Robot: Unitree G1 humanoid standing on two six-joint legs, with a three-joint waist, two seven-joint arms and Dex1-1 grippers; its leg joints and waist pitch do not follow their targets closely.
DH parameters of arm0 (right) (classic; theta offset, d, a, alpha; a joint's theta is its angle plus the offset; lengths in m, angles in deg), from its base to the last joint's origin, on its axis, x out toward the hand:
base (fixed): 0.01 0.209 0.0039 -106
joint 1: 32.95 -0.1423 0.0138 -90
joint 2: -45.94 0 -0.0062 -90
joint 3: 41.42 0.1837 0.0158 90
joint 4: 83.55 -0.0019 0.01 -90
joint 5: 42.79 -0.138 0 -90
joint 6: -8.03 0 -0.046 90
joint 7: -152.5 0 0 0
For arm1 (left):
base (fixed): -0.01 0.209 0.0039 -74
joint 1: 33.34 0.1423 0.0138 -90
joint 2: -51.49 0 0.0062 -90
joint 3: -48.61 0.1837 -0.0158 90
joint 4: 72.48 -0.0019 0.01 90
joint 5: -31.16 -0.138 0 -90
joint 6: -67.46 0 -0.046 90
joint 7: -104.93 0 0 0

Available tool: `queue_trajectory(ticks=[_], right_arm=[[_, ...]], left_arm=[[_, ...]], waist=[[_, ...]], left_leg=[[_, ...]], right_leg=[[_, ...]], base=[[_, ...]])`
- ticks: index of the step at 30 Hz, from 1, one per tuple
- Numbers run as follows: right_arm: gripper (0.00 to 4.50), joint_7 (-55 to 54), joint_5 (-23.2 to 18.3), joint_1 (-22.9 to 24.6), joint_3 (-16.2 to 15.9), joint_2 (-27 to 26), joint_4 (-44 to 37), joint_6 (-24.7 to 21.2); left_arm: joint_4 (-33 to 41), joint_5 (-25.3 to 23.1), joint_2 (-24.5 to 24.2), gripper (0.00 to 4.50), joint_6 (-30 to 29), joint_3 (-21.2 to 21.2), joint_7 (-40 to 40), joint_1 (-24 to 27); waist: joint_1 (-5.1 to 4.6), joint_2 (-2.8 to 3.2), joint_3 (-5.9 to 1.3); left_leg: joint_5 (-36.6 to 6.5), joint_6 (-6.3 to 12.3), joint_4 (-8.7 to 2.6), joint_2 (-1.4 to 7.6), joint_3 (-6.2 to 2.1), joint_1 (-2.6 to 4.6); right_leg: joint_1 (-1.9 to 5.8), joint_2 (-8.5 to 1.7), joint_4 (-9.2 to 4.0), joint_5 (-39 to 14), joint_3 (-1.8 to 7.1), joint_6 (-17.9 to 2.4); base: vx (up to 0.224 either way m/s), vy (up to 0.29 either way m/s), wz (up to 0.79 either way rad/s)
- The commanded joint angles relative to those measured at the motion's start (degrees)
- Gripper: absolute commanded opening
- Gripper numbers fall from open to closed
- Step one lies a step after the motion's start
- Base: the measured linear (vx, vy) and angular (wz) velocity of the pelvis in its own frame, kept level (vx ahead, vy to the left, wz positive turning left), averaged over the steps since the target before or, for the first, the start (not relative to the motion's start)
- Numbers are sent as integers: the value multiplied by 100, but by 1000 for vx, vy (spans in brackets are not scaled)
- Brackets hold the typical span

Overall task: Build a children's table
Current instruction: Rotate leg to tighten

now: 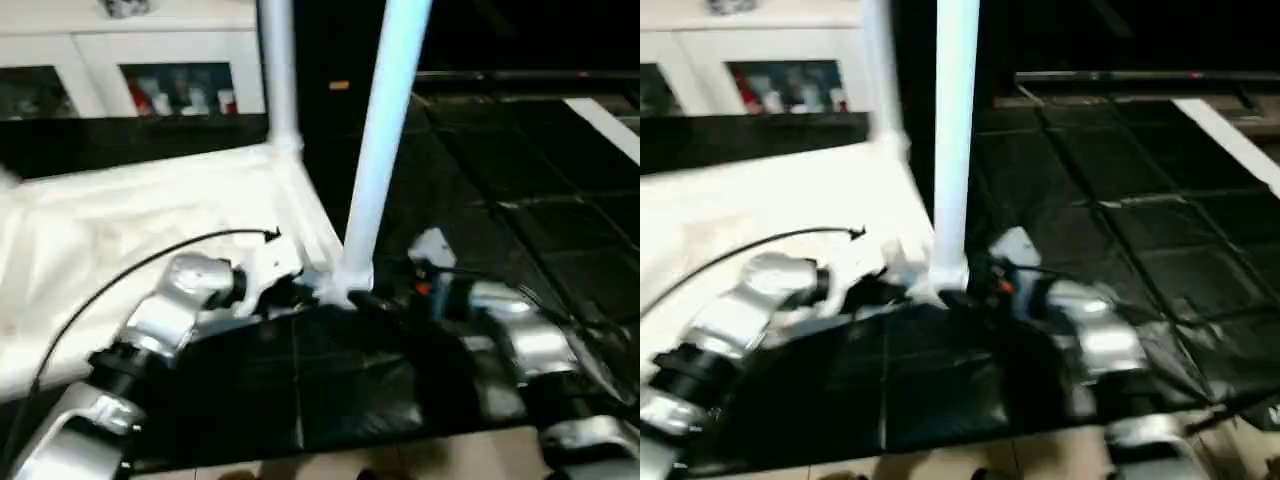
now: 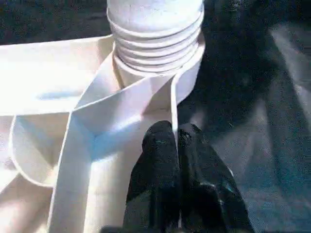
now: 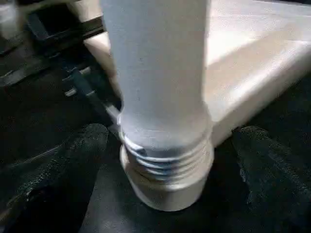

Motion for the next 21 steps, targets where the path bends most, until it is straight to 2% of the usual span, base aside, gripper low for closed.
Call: queue_trajectory(ticks=[1, 5, 8, 11, 14, 17, 21], right_arm=[[444, 674, -28, -30, -232, 280, -168, -21], [444, 1117, -9, -127, -419, 428, -198, 10], [444, 1455, 49, -240, -605, 473, -179, 54], [444, 1527, 81, -367, -693, 409, -53, 83], [444, 1594, 40, -427, -733, 357, -10, 36], [444, 1704, 2, -450, -781, 315, -10, -19], [406, 1839, 28, -457, -880, 329, 40, -58]], left_arm=[[-138, -56, -128, 0, 316, 361, -657, 8], [-158, -42, -256, 0, 554, 526, -1027, -5], [-249, -56, -290, 0, 755, 629, -1300, -68], [-289, -97, -277, 0, 873, 689, -1448, -114], [-286, -107, -263, 0, 909, 717, -1505, -122], [-294, -117, -266, 0, 962, 758, -1569, -127], [-349, -126, -274, 0, 1045, 789, -1636, -134]], waist=[[17, 15, -401], [39, 5, -410], [58, -25, -406], [90, -27, -408], [128, -11, -417], [128, -19, -431], [125, -24, -432]], left_leg=[[-793, 518, -306, 155, 2, -22], [-747, 536, -297, 157, 2, -33], [-770, 541, -293, 144, 10, -33], [-756, 492, -300, 163, 4, -12], [-760, 458, -294, 184, 20, 42], [-711, 475, -294, 183, 11, 6], [-674, 483, -289, 169, 10, -15]], right_leg=[[355, -461, -366, -1391, 327, -1051], [361, -466, -344, -1297, 328, -1093], [356, -461, -357, -1441, 322, -1066], [341, -480, -361, -1610, 329, -1016], [303, -476, -343, -1435, 349, -1102], [336, -469, -287, -1145, 347, -1190], [352, -474, -290, -1139, 344, -1162]], base=[[0, 0, 0], [0, 0, 0], [0, 0, 0], [0, 0, 0], [0, 0, 0], [0, 0, 0], [0, 0, 0]])
